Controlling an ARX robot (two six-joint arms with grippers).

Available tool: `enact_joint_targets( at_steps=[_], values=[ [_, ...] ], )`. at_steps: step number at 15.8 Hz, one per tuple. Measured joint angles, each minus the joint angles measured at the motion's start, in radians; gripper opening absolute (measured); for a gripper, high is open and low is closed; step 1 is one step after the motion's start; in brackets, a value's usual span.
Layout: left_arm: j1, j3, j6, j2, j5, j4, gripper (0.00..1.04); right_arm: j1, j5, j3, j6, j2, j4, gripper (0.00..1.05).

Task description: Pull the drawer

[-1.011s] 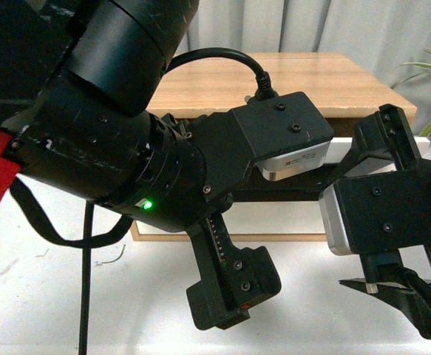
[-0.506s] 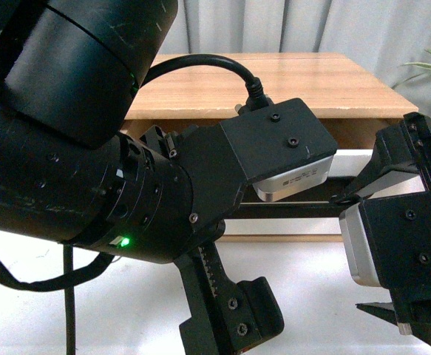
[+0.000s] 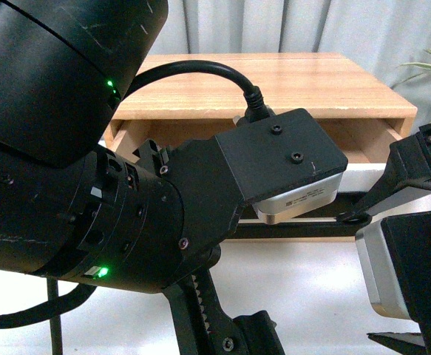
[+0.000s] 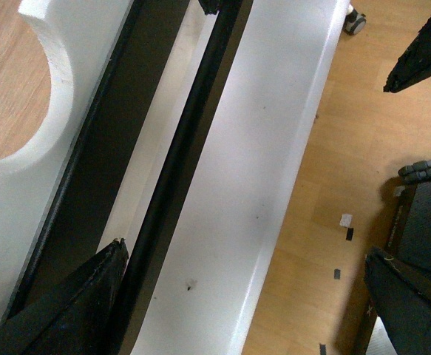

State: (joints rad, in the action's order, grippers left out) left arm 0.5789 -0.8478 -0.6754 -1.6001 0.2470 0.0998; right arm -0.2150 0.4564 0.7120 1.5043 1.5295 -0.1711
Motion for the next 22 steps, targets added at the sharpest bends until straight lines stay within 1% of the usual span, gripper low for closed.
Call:
enact_joint_targets(
  at_steps=[2, 3, 8, 9, 11, 13, 14, 15, 16, 17, 18, 19, 20, 21, 22],
  values=[
    [-0.007, -0.011, 0.026, 0.008, 0.01, 0.014, 0.98, 0.005, 0.016, -0.005, -0.034, -0.006, 0.019, 0.98],
    [-0.014, -0.02, 0.05, 0.023, 0.031, 0.029, 0.98, 0.01, 0.024, -0.003, -0.051, -0.016, 0.01, 0.98],
    [-0.029, -0.063, 0.15, 0.154, 0.147, 0.072, 0.98, 0.07, 0.063, 0.026, -0.129, -0.101, -0.14, 0.98],
    [-0.032, -0.063, 0.163, 0.175, 0.168, 0.078, 0.98, 0.077, 0.082, 0.032, -0.145, -0.116, -0.166, 0.98],
    [-0.048, -0.057, 0.211, 0.233, 0.22, 0.063, 0.98, 0.1, 0.153, 0.053, -0.175, -0.157, -0.203, 0.98],
    [-0.086, -0.044, 0.267, 0.29, 0.245, 0.029, 0.98, 0.14, 0.214, 0.077, -0.222, -0.185, -0.217, 0.98],
    [-0.108, -0.036, 0.304, 0.309, 0.248, 0.003, 0.98, 0.154, 0.241, 0.08, -0.252, -0.193, -0.209, 0.98],
    [-0.137, -0.026, 0.349, 0.324, 0.24, -0.038, 0.98, 0.171, 0.272, 0.08, -0.3, -0.206, -0.17, 0.98],
    [-0.171, -0.022, 0.402, 0.338, 0.216, -0.085, 0.98, 0.185, 0.294, 0.08, -0.374, -0.222, -0.085, 0.98],
    [-0.215, -0.016, 0.465, 0.354, 0.193, -0.136, 0.98, 0.191, 0.294, 0.08, -0.473, -0.237, 0.023, 0.98],
    [-0.268, -0.001, 0.533, 0.377, 0.142, -0.196, 0.98, 0.198, 0.264, 0.077, -0.615, -0.245, 0.159, 0.98],
    [-0.311, 0.01, 0.583, 0.398, 0.09, -0.218, 0.98, 0.203, 0.2, 0.068, -0.752, -0.245, 0.273, 0.98],
    [-0.36, 0.026, 0.636, 0.42, 0.022, -0.24, 0.98, 0.204, 0.1, 0.053, -0.899, -0.246, 0.367, 0.98],
    [-0.406, 0.042, 0.683, 0.444, -0.049, -0.234, 0.98, 0.215, 0.008, 0.034, -1.056, -0.257, 0.422, 0.98],
    [-0.445, 0.061, 0.724, 0.471, -0.114, -0.22, 0.98, 0.233, -0.065, 0.019, -1.171, -0.277, 0.433, 0.98]
  ],
)
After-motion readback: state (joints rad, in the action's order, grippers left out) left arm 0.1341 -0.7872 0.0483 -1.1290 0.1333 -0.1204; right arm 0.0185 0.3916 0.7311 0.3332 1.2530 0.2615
